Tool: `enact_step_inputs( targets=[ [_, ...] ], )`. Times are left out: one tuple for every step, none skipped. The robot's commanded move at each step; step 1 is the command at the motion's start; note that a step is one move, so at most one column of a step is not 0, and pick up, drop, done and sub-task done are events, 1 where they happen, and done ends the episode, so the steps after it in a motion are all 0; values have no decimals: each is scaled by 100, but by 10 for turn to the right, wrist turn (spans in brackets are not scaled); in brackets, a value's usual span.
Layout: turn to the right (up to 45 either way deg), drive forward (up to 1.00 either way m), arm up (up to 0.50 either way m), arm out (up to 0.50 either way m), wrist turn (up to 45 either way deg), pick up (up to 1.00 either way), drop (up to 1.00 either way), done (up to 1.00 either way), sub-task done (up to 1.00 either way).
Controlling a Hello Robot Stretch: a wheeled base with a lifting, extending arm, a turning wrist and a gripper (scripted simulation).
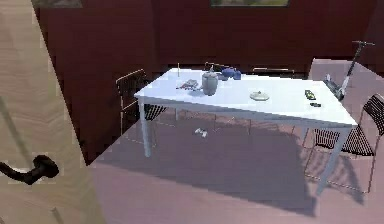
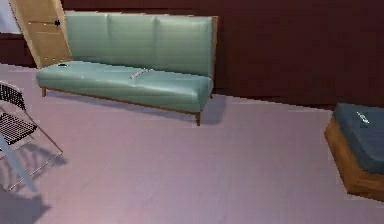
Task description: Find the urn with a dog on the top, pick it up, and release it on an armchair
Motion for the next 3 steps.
enact_step_inputs(
  targets=[
    [0,75,0,0,0,0,0,0,0],
    [-450,0,0,0,0,0,0,0,0],
    [-330,0,0,0,0,0,0,0,0]
  ],
)
